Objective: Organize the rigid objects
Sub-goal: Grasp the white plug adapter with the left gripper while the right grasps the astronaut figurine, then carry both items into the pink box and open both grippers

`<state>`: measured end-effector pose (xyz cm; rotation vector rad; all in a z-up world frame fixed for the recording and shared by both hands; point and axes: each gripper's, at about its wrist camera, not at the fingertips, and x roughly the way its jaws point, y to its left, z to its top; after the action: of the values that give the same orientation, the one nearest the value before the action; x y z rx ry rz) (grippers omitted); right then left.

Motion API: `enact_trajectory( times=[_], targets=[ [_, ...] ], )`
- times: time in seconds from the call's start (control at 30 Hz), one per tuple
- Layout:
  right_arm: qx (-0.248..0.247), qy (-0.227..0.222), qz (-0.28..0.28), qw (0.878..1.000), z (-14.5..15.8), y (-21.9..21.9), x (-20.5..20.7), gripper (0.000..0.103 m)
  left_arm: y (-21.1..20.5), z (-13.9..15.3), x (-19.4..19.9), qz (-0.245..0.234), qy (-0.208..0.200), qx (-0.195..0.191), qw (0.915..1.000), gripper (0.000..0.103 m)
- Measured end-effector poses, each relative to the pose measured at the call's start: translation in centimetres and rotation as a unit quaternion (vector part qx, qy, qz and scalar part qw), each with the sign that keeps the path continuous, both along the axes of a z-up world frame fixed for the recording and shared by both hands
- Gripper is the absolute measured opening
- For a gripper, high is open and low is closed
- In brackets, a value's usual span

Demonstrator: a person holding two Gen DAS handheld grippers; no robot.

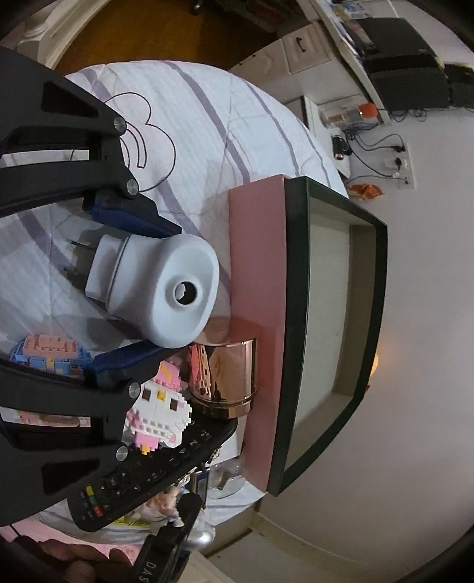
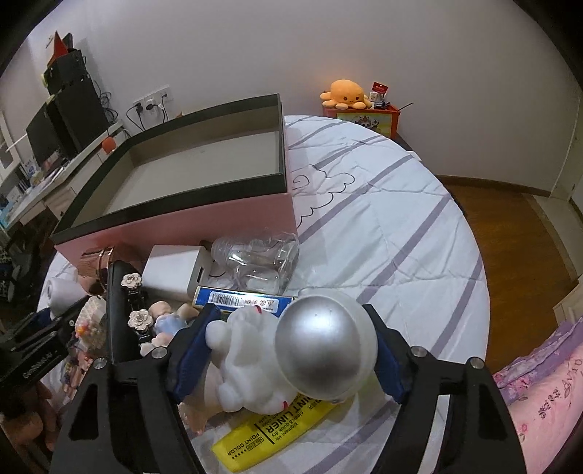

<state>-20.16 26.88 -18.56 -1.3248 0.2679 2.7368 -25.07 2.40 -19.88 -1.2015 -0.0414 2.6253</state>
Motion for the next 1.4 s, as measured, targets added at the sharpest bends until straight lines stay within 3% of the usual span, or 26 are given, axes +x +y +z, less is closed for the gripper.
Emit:
enact_trajectory(
  times=[0.13, 0.63, 1.1, 1.4],
  targets=[
    [-0.008, 0.005, -0.002, 1.0, 0.3, 0.2, 0.5, 0.077, -1.0, 0.2, 0.0, -0.007, -0.006, 0.028, 0.9996, 0.055],
    [-0.008, 0.025, 0.0, 1.0, 2.1, 0.3, 1.2, 0.077, -3.1, 1.7, 1.0, 0.01, 0.024, 0.031, 0.9992, 0.054],
    [0.007, 0.064, 0.025, 0.998, 5.8, -1.0, 0.2, 0.077, -3.9, 6.0, 1.0, 0.013, 0.076, 0.031, 0.9966, 0.053],
    [0.02, 0.108, 0.066, 0.992, 10.0, -3.4, -3.8, 0.077, -3.7, 9.9, -1.2, 0.008, 0.122, 0.042, 0.9916, 0.053]
  ],
)
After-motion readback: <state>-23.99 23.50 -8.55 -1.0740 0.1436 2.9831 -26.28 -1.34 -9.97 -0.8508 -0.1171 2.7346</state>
